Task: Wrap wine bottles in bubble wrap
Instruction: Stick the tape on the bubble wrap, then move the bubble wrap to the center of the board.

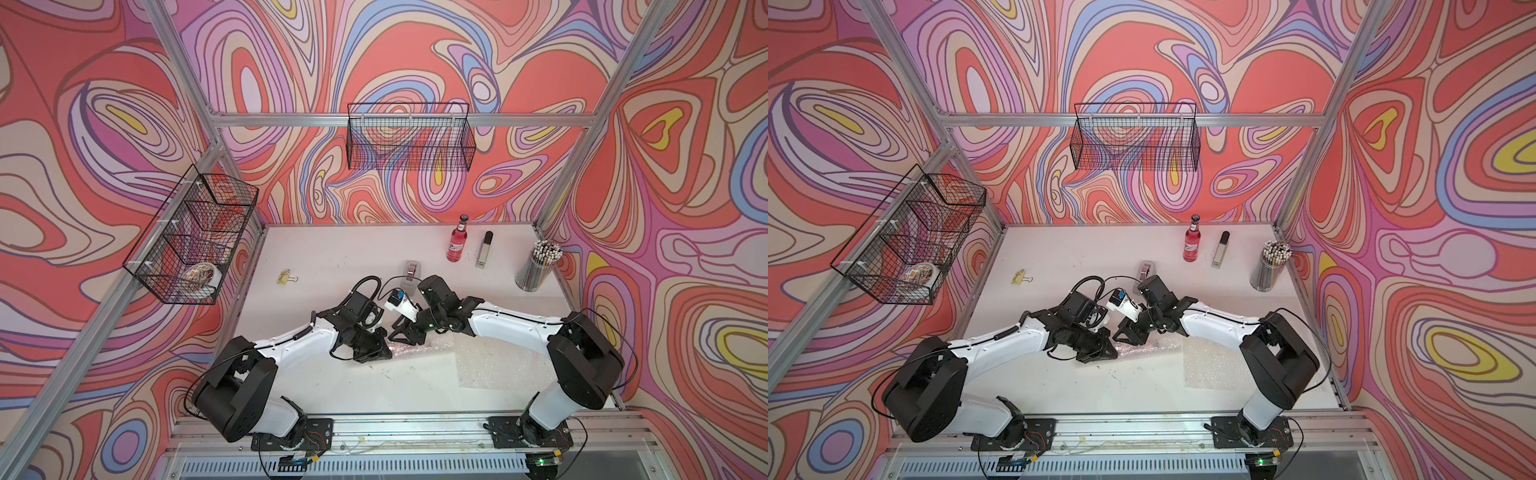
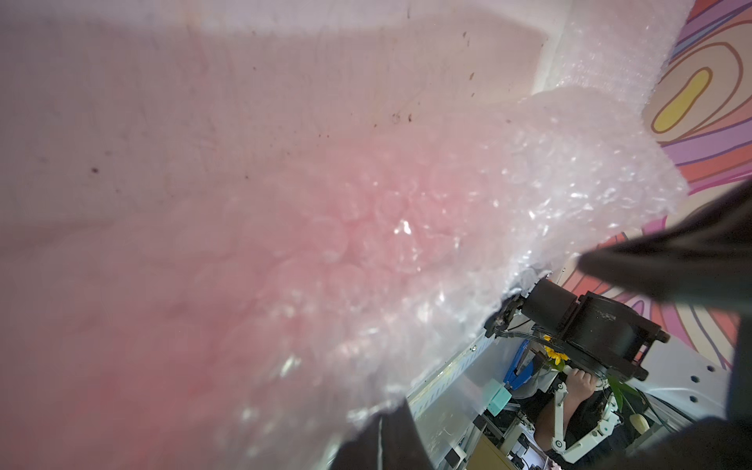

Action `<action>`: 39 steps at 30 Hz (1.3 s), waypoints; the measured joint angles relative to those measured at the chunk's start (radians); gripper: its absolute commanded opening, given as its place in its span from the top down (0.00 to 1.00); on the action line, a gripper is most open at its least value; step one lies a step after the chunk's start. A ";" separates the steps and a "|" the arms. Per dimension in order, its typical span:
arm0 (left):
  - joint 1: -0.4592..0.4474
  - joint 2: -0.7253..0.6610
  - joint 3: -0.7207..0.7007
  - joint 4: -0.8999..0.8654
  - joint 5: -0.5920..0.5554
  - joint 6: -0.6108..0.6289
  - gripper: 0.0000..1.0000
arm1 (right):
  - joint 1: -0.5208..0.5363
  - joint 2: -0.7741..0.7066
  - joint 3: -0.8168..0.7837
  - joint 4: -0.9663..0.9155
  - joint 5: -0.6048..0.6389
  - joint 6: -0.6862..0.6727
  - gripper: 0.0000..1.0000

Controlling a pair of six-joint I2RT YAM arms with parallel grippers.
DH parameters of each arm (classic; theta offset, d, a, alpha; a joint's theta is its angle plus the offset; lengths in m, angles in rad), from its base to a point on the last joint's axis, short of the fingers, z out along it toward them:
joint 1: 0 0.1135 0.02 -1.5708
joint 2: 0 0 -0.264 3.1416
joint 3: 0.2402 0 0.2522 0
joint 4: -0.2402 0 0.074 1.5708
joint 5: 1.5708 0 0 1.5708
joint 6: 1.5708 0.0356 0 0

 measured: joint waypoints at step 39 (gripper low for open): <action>0.323 -0.212 0.253 -0.471 -0.076 0.344 0.57 | 0.286 0.074 -0.015 -0.065 0.619 -0.601 0.34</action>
